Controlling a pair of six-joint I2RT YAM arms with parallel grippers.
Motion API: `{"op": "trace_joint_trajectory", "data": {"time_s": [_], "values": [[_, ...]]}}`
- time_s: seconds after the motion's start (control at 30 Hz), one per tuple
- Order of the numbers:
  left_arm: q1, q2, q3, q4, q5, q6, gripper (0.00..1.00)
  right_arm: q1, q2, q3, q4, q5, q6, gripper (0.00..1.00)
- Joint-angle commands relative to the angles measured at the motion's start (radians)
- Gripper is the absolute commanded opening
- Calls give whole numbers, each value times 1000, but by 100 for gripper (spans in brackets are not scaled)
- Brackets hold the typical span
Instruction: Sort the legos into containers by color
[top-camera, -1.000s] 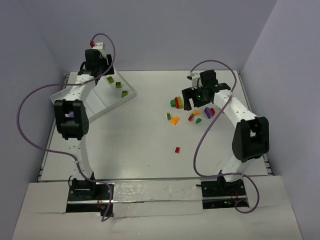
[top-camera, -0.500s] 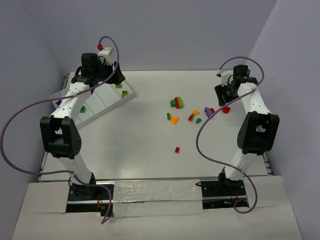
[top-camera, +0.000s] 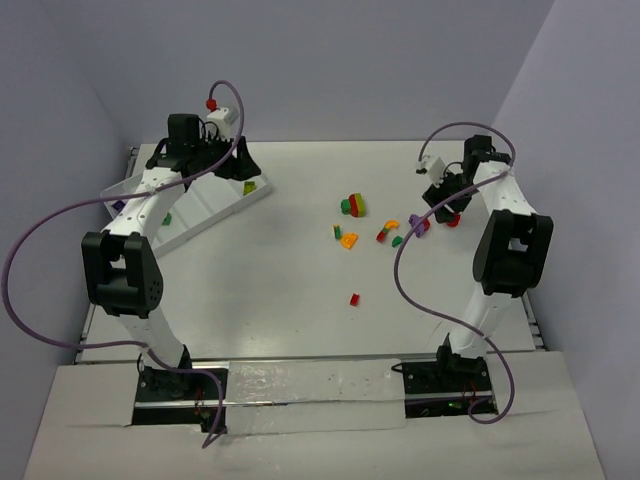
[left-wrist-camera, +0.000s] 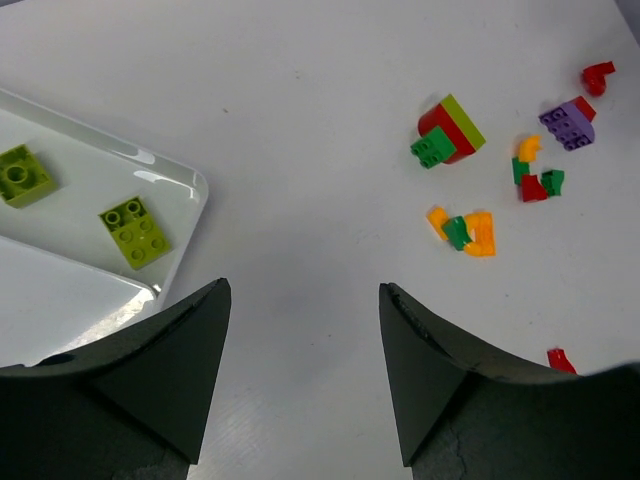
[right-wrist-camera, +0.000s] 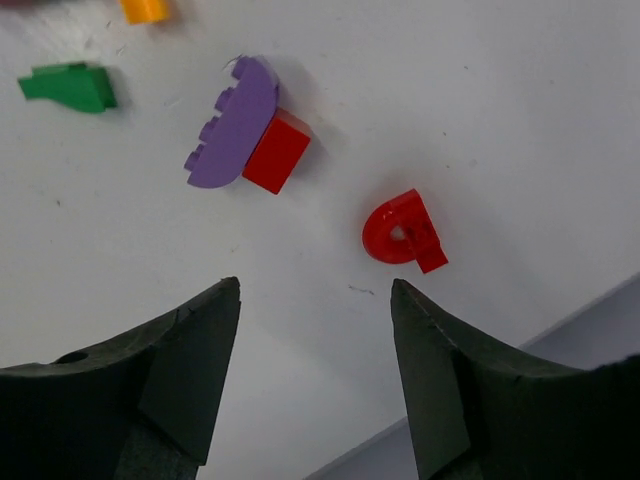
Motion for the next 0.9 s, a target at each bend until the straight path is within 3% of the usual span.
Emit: {"op": "trace_joint_trajectory", "data": {"time_s": [0.0,0.1,0.43,0.63,0.87], "values": [[-5,-17,41,-11,110,6,71,-18,56,97,-130,-76,-378,77],[-5,-14,49,-20,105,3,71,-3,140,177,-185,-50,-435,88],[-4,0,56,-31,88,-3,71,70,199,147,-167,-21,-523,96],[-5,10,71,-44,79,-4,71,103,234,148,-151,-26,-521,96],[-4,17,84,-58,59,-1,71,129,257,115,-132,-1,-528,89]]}}
